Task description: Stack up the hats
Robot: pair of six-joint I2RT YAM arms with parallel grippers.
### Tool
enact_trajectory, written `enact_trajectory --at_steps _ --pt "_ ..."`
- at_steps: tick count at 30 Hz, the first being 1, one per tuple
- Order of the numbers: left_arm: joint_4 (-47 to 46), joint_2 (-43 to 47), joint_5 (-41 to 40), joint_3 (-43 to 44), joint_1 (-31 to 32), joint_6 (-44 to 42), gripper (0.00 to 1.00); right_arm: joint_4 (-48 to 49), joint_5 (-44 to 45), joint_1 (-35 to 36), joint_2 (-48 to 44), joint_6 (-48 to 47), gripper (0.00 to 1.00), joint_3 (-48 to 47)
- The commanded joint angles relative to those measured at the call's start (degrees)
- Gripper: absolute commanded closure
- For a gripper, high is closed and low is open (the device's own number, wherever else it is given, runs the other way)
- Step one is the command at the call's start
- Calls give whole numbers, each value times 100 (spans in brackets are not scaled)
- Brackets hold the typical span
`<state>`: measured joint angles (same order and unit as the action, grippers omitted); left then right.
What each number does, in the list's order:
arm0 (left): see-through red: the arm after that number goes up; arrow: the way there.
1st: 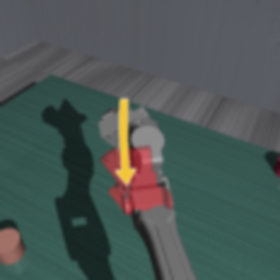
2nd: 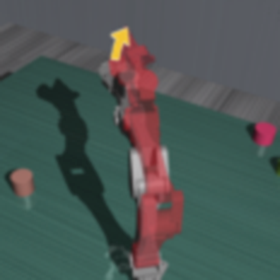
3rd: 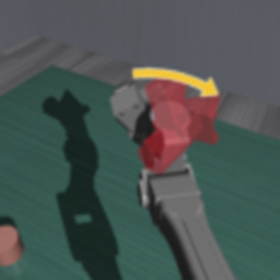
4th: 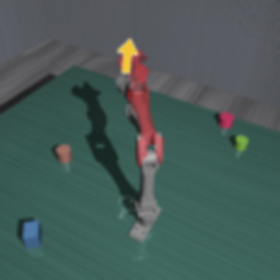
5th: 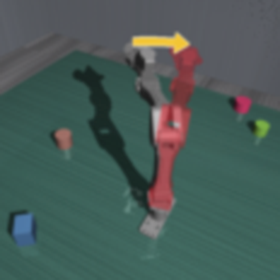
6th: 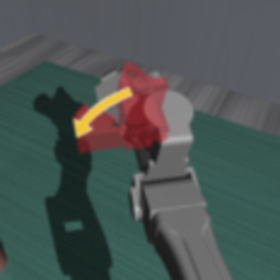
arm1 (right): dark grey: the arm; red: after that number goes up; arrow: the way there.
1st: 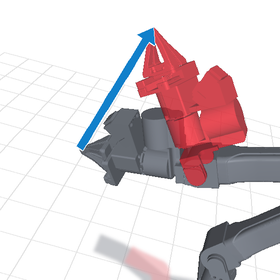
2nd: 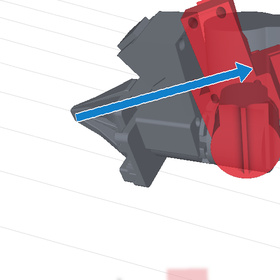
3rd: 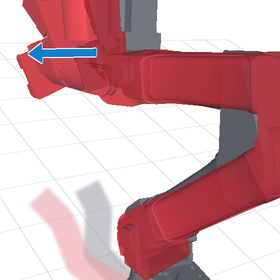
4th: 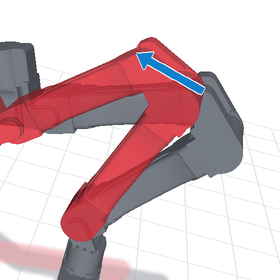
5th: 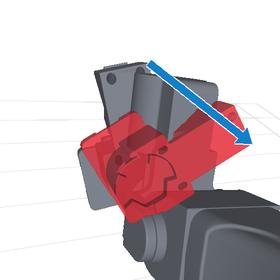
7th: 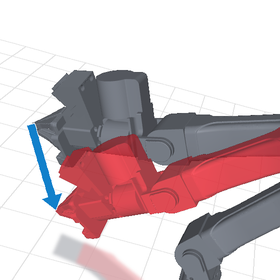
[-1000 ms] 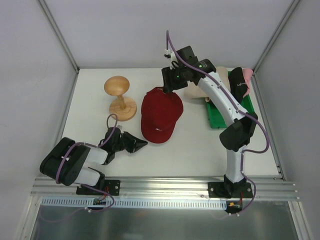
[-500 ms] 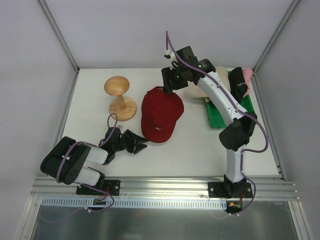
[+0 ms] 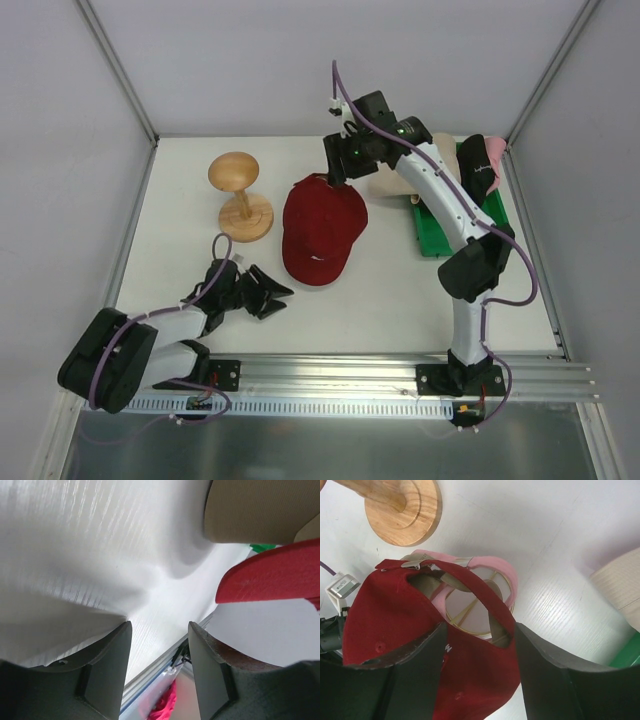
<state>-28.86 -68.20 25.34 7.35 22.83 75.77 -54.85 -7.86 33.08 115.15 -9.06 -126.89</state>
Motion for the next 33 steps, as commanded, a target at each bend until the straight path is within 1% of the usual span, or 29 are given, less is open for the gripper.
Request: enact_trajectory --at_steps 1,5,7,9,10,12,13,15,18,20,24,26,27,31,33 --pt "661 420 129 -24 -7 -483 50 -254 258 -126 -212 0 40 -310" --pt "1487 1001 138 152 2 -914 46 -368 22 -582 -537 325 39 -205" --pt "1925 1370 181 266 2 -1151 44 -412 100 -906 -817 492 38 -100" --pt "2129 1668 260 354 2 -1336 41 -421 188 -1188 -1011 607 38 172" --pt "2365 1757 295 398 2 -1397 41 -421 136 -1529 -1169 764 38 278" --pt "2578 1994 374 486 2 -1565 39 -404 -65 -1917 -1302 888 38 568" --pt "2727 2065 410 504 2 -1591 39 -412 -215 -2241 -1389 1062 39 647" --pt "2859 2275 480 617 2 -1723 38 -404 -155 -2463 -1443 1117 39 831" --pt "3368 2610 489 846 2 -1951 38 -412 -110 -2823 -1426 1187 39 964" --pt "3763 2855 358 1056 2 -2152 37 -404 -102 -2877 -1373 1213 40 1026" --pt "4029 2980 243 1435 2 -2382 35 -238 -85 -2886 -1434 1249 41 1333" --pt "4055 2962 322 1619 2 -2452 34 -166 187 -2895 -1487 1266 40 1562" --pt "4090 2945 366 1681 2 -2496 34 -175 319 -2965 -1461 1301 38 1623" --pt "4213 2971 392 1910 2 -2549 34 -175 521 -3123 -1373 1345 34 1790" --pt "4283 3032 384 2103 2 -2593 34 -114 513 -3220 -1277 1380 34 1913"
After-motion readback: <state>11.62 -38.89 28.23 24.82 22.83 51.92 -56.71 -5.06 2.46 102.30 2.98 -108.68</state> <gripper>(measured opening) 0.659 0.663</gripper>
